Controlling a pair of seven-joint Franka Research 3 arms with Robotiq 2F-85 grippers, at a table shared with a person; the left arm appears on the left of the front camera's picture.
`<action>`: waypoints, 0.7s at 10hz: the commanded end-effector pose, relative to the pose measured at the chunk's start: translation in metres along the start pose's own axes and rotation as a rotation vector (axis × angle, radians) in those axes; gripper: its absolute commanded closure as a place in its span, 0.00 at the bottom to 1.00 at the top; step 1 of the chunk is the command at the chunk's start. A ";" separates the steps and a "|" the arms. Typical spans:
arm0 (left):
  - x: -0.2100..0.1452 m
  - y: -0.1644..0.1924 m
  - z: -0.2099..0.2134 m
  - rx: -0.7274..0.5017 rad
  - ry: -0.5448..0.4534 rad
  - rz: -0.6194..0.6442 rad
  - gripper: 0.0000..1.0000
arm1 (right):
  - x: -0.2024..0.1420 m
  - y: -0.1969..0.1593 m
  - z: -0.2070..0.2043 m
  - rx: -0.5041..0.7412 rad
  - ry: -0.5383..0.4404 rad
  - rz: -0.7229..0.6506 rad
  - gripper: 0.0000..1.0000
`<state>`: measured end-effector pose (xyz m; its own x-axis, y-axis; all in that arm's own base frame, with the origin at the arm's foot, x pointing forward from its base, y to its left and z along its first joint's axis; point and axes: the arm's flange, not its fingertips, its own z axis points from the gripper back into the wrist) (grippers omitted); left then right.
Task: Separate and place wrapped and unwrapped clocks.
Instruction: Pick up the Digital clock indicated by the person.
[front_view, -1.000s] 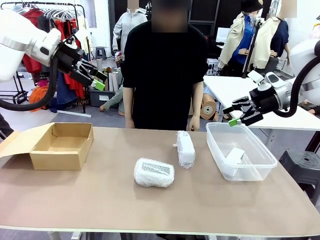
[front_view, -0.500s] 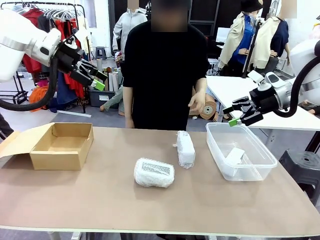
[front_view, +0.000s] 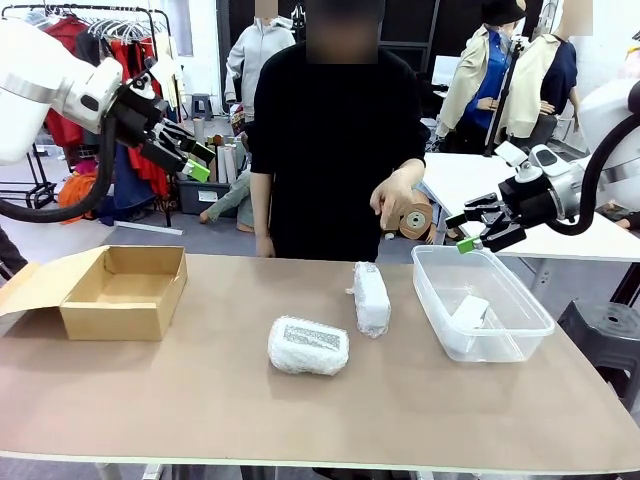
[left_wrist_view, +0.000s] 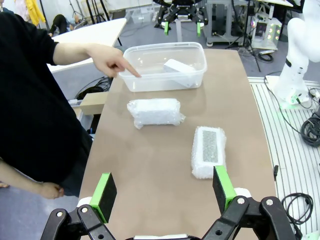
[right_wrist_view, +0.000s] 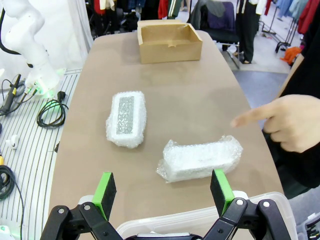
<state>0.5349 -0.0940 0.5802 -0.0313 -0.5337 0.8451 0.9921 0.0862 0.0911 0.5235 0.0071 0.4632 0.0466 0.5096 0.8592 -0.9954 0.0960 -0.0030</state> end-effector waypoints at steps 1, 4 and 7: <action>0.001 0.000 0.001 0.000 -0.003 -0.001 0.00 | 0.001 0.000 0.001 -0.002 0.000 0.003 0.00; 0.001 0.000 0.001 0.000 -0.003 -0.001 0.00 | 0.001 0.000 0.001 -0.002 0.000 0.003 0.00; 0.001 0.000 0.001 0.000 -0.003 -0.001 0.00 | 0.001 0.000 0.001 -0.002 0.000 0.003 0.00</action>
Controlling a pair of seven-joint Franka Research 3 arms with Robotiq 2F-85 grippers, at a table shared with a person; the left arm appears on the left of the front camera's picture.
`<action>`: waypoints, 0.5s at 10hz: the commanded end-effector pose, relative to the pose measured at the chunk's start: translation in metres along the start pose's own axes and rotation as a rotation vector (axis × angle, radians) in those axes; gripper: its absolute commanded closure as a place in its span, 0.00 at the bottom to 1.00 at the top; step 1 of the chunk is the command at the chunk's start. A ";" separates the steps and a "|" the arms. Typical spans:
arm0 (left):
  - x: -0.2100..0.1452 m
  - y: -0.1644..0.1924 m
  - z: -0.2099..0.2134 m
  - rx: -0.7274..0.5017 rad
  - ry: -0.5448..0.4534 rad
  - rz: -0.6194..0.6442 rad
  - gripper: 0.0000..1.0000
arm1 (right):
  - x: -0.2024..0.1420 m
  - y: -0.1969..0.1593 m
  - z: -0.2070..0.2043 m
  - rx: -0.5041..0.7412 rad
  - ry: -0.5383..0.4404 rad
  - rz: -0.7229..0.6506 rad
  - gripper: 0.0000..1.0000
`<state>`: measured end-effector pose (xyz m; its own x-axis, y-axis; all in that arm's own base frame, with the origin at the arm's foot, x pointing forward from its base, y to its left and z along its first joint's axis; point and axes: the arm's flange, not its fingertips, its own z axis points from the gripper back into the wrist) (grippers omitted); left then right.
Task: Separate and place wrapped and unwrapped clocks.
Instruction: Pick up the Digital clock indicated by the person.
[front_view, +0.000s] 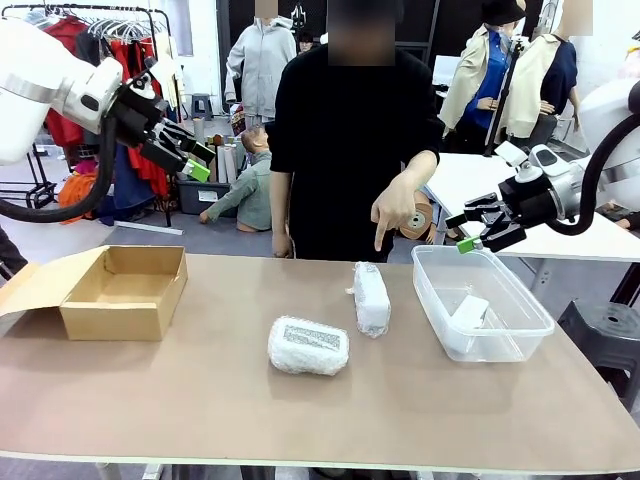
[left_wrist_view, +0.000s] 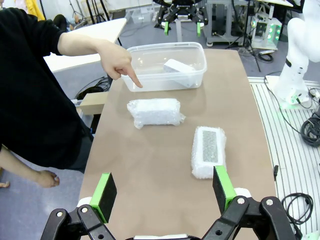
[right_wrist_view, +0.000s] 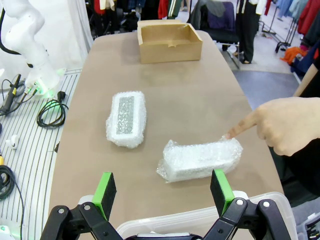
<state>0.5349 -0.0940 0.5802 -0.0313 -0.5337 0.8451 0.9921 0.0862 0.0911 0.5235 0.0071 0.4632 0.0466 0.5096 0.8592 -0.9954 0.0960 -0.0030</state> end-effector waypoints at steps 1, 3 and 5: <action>0.001 0.000 0.001 0.000 -0.003 -0.001 0.00 | 0.001 0.000 0.001 -0.002 0.000 0.003 0.00; 0.001 0.000 0.001 0.000 -0.003 -0.001 0.00 | 0.001 0.000 0.001 -0.002 0.000 0.003 0.00; 0.001 0.000 0.001 0.000 -0.003 -0.001 0.00 | 0.001 0.000 0.001 -0.002 0.000 0.003 0.00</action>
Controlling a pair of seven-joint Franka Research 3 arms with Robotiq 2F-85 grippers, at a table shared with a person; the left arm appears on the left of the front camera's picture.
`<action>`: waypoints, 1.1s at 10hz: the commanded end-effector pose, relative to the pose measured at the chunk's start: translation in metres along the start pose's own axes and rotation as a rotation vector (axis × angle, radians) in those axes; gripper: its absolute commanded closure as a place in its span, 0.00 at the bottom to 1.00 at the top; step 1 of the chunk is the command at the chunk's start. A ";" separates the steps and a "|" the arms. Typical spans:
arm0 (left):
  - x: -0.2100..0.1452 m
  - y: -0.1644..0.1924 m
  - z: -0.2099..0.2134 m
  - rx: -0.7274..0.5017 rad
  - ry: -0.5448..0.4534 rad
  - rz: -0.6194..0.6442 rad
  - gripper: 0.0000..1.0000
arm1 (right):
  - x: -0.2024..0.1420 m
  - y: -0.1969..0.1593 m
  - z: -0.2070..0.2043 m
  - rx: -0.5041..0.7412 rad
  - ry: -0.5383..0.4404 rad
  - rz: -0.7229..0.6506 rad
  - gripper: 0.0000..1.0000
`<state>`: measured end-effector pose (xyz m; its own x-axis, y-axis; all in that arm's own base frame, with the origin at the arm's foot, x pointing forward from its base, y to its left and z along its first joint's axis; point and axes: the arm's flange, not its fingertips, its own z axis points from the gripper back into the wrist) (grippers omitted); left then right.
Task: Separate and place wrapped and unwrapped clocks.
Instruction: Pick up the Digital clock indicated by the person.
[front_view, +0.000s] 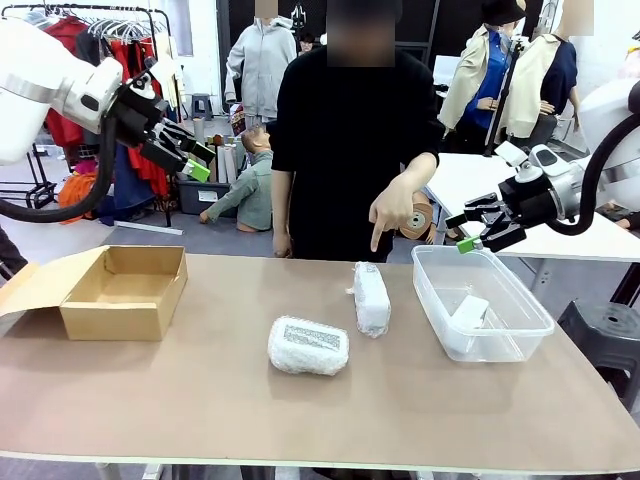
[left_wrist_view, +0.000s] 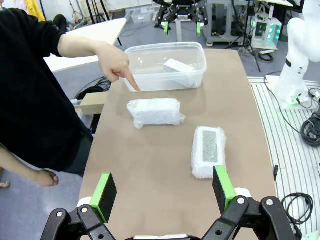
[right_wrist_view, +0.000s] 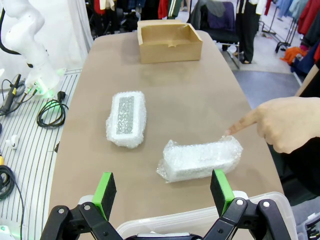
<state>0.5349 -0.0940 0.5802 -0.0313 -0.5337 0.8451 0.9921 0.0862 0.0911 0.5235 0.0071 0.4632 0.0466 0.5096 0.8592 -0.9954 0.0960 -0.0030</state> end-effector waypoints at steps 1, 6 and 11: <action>0.001 0.000 0.001 0.000 -0.003 -0.001 0.00 | 0.001 0.000 0.001 -0.002 0.000 0.003 0.00; 0.001 0.000 0.001 0.000 -0.003 -0.001 0.00 | 0.001 0.000 0.001 -0.002 0.000 0.003 0.00; 0.001 0.000 0.001 0.000 -0.003 -0.001 0.00 | 0.000 0.000 0.000 0.000 0.000 0.000 0.00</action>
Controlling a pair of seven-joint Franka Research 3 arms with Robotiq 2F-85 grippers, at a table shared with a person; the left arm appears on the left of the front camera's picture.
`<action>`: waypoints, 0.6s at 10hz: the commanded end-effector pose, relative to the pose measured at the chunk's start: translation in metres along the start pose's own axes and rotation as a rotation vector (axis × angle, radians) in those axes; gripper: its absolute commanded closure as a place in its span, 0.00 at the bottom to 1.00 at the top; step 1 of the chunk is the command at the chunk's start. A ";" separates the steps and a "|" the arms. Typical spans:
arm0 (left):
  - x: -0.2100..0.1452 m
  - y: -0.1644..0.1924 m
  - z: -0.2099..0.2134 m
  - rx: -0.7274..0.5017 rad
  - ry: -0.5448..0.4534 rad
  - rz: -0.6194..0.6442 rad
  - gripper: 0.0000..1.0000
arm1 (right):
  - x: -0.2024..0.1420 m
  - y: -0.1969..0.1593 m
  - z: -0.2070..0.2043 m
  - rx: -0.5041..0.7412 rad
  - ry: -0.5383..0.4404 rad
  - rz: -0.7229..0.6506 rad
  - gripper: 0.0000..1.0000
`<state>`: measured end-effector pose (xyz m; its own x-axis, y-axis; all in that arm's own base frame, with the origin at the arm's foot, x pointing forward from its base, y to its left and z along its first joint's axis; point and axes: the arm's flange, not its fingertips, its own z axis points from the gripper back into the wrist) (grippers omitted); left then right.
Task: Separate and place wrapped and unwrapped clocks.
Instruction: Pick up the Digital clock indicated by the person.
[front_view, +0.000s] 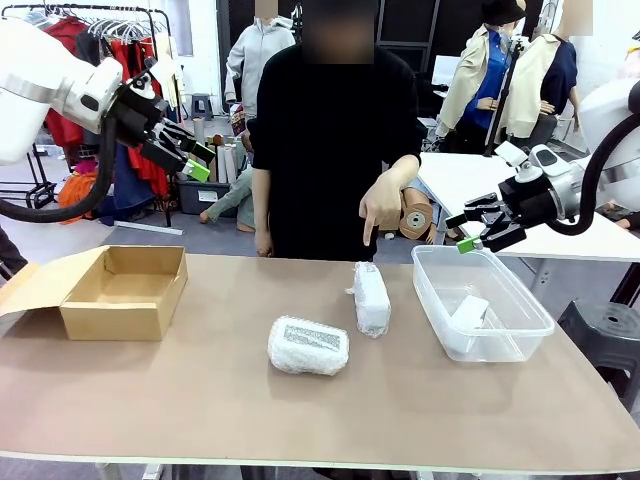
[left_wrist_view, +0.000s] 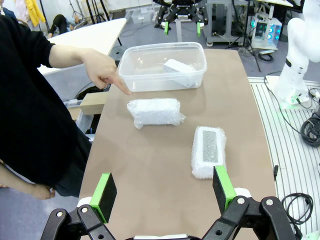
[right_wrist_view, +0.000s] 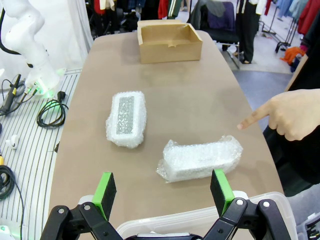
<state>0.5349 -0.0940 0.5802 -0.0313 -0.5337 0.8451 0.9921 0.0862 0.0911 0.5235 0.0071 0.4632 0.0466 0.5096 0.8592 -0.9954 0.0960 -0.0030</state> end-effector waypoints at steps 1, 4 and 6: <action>0.001 0.000 0.001 0.000 -0.003 -0.001 0.00 | 0.012 0.003 -0.004 0.002 -0.005 -0.014 0.00; 0.001 0.000 0.001 0.000 -0.003 -0.001 0.00 | 0.043 0.012 -0.019 -0.035 0.051 -0.054 0.00; 0.001 0.000 0.001 0.000 -0.003 -0.001 0.00 | 0.065 0.017 -0.022 -0.097 0.087 -0.086 0.00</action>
<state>0.5349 -0.0942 0.5802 -0.0314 -0.5337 0.8451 0.9921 0.0859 0.0911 0.5183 0.0519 0.5040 0.1053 0.5377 0.8365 -0.9850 0.1720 0.0134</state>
